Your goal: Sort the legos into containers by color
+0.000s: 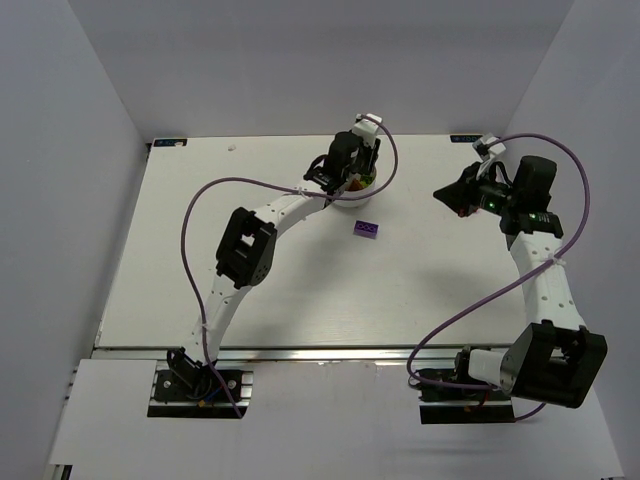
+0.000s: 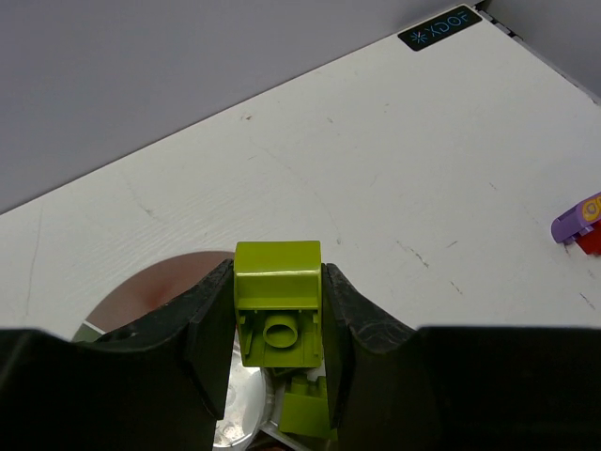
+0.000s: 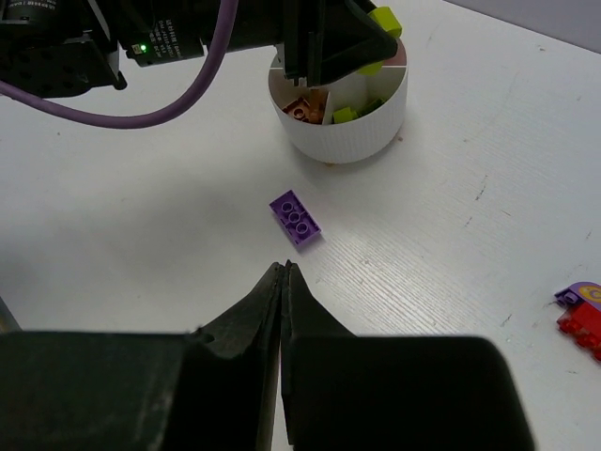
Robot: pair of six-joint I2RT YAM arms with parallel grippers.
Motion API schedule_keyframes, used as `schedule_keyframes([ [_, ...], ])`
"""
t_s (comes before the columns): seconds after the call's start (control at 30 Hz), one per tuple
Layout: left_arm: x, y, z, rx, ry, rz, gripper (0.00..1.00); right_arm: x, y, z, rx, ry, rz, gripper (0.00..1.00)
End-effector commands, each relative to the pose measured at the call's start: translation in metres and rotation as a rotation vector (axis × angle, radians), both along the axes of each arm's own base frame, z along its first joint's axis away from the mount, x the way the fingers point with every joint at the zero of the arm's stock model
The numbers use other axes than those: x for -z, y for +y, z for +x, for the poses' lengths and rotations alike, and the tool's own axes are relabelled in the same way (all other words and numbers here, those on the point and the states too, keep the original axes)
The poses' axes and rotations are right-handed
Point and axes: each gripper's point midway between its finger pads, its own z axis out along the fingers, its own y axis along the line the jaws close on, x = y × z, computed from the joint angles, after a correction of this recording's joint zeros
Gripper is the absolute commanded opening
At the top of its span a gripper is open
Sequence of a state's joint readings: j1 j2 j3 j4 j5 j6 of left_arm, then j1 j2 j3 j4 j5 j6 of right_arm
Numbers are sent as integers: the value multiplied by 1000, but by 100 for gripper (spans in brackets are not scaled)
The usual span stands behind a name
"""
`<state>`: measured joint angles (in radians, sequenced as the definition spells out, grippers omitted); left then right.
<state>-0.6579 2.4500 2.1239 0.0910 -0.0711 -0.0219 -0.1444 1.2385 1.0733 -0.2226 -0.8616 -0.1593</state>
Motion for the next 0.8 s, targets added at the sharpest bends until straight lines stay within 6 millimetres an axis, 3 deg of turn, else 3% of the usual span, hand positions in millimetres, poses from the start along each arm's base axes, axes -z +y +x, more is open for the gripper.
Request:
schedule_keyframes([
  [0.0, -42, -4, -5, -5, -60, -17, 0, -15, -1, -1, -6, -66, 11, 3],
  [0.3, -23, 7, -8, -36, -32, 52, 0, -13, 0, -1, -11, -57, 25, 3],
  [0.57, -11, 9, -14, -37, -1, 67, 9, -13, -1, -2, -5, -57, 24, 5],
  [0.77, -15, 13, -12, -68, -6, 66, 28, -15, 0, -3, -7, -66, 23, 7],
])
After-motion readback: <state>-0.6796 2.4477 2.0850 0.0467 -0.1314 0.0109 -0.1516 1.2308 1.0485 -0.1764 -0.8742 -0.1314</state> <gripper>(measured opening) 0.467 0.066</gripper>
